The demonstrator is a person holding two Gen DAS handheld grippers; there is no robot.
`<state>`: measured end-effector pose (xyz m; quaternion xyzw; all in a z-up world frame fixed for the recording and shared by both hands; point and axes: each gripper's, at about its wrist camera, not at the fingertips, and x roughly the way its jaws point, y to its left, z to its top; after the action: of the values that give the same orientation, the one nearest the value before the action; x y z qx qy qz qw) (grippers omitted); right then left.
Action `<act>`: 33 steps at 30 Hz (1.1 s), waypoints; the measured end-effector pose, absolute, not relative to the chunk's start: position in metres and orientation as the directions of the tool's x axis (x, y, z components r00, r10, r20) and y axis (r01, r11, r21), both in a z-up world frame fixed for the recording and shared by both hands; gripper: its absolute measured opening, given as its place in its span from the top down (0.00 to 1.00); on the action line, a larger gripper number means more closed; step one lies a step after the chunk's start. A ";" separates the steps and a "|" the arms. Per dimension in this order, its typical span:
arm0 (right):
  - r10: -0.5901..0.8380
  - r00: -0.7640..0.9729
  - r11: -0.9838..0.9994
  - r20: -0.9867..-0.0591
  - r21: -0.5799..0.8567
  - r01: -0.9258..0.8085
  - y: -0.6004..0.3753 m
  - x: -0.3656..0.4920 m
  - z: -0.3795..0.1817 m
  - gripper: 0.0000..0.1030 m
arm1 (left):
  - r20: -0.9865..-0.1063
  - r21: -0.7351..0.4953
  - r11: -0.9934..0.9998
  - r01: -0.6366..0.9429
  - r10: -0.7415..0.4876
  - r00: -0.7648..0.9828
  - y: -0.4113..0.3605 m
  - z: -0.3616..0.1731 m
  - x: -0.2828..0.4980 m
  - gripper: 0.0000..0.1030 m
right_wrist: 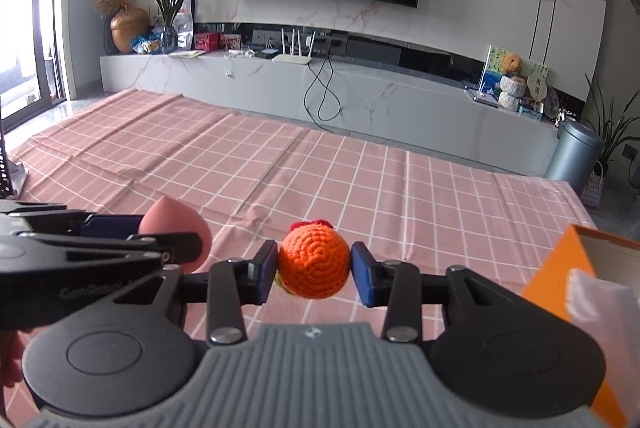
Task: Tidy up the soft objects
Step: 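Carry the sponge egg and crochet ball over into the orange box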
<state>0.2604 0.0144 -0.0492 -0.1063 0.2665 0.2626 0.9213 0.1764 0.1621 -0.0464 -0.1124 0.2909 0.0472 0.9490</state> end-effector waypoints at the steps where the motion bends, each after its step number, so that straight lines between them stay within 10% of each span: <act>1: 0.426 0.726 0.843 -0.539 -0.055 -0.536 0.007 0.255 -0.044 0.61 | -0.556 -0.187 0.971 -0.146 0.018 0.831 0.159 -0.042 0.174 0.49; 19: 0.310 0.857 0.936 -0.412 -0.022 -0.350 -0.146 0.167 0.019 0.61 | -0.452 -0.232 0.963 0.139 -0.233 0.861 0.067 0.011 0.143 0.49; 33: 0.140 0.854 0.988 -0.501 0.019 -0.151 -0.233 0.182 -0.004 0.61 | -0.545 -0.197 0.923 0.330 -0.383 0.746 -0.010 -0.013 0.198 0.49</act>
<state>0.1820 -0.2333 -0.0040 -0.0107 0.2593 0.0753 0.9628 0.1983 -0.0104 -0.0131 -0.0439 0.3009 -0.1911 0.9333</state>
